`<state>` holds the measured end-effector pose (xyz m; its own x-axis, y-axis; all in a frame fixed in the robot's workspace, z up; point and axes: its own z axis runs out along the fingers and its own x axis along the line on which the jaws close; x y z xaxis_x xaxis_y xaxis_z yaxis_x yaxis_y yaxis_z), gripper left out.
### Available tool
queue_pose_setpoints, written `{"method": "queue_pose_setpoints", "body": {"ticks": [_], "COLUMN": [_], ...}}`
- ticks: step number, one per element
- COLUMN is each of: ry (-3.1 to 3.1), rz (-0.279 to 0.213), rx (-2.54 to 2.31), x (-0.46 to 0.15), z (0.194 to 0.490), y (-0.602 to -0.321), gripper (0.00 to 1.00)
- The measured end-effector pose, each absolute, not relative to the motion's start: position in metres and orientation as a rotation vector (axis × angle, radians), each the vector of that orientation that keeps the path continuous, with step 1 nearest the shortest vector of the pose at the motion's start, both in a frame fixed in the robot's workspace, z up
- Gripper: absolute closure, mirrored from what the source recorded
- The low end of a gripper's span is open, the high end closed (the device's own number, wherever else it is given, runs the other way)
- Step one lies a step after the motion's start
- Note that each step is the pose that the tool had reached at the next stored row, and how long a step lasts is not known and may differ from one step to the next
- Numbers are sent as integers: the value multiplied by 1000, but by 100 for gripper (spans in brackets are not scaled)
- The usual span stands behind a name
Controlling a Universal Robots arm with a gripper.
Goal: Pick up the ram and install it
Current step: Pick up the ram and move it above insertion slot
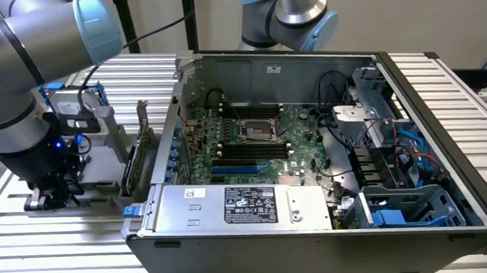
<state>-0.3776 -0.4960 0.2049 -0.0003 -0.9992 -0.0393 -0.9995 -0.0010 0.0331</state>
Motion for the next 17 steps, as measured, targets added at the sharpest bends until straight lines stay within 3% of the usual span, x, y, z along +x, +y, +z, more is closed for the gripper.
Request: {"method": "queue_pose_setpoints", "body": {"ticks": [17], "ry": [2211], "rz": [80], "rx": [-2224], "x": [-382], "z": [198], "y": [-495], "gripper": [69]}}
